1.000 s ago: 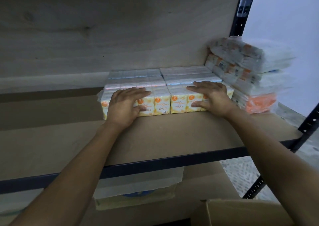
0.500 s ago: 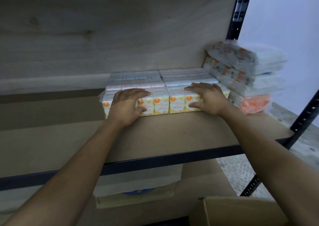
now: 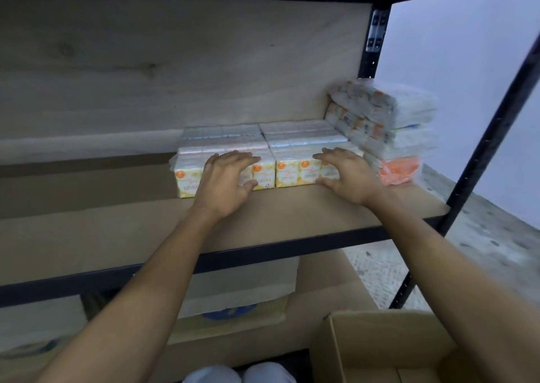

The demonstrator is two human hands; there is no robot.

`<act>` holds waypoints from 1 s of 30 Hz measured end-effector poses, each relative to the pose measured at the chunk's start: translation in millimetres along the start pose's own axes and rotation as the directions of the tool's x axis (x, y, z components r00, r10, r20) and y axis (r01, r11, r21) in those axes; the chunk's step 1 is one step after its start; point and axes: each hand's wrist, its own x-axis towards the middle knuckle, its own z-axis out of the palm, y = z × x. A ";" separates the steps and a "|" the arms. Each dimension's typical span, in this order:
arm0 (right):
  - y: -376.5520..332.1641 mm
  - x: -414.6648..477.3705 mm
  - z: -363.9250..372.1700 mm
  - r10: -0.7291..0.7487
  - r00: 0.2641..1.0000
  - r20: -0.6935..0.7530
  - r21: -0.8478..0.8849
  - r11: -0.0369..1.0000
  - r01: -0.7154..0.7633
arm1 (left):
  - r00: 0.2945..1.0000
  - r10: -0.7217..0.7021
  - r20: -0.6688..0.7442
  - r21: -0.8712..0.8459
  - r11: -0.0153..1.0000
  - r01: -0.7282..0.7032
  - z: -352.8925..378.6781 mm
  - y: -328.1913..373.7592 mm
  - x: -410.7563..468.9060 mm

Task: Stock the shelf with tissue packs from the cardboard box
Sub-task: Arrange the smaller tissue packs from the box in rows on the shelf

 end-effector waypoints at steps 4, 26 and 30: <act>-15.9 -38.0 -13.6 0.034 0.999 0.000 0.071 0.997 -0.034 | 1.000 0.001 0.024 -0.069 0.998 0.000 -1.0 33.8 -24.6; 59.7 -346.2 36.0 0.605 0.747 0.277 0.070 0.762 -0.643 | 0.909 0.191 0.369 -0.402 0.915 -0.029 139.7 242.1 -193.9; 86.0 -386.4 69.0 0.652 0.625 0.429 0.013 0.687 -0.726 | 0.812 0.172 0.557 -0.348 0.937 0.040 182.7 255.7 -219.5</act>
